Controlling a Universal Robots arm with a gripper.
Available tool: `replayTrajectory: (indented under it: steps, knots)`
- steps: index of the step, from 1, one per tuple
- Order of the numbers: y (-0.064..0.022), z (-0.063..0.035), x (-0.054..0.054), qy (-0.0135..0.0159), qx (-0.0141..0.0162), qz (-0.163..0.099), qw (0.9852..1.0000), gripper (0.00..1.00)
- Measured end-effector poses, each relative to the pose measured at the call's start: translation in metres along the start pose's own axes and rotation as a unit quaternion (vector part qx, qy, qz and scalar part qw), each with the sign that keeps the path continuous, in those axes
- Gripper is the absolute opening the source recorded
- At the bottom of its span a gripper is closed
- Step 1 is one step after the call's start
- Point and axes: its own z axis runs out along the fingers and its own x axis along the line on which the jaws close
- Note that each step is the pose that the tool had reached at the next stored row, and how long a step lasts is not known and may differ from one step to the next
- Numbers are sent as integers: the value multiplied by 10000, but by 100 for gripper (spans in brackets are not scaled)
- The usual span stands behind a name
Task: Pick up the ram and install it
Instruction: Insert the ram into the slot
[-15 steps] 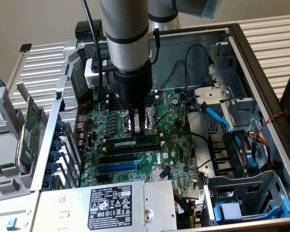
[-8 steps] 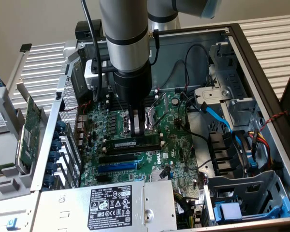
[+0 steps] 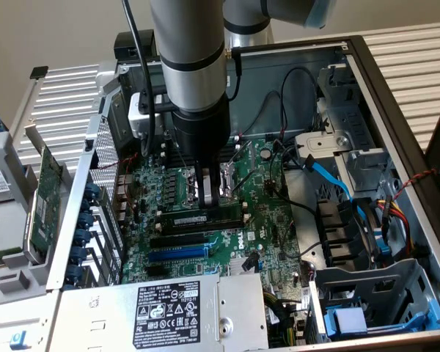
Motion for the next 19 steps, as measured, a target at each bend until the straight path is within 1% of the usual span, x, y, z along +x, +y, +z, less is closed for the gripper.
replayTrajectory:
  steps: [2, 3, 4, 5, 14, 19]
  knots:
    - [3, 1, 0, -1, 0, 0, 10000, 14]
    - [5, 0, 0, 0, 0, 0, 10000, 20]
    - [7, -1, 0, 0, 0, 0, 10000, 20]
    - [10, -5, 1, 0, 0, 0, 10000, 27]
    - [37, -121, 1, 0, 0, 0, 10000, 27]
    - [66, -145, 2, -1, 0, 0, 10000, 27]
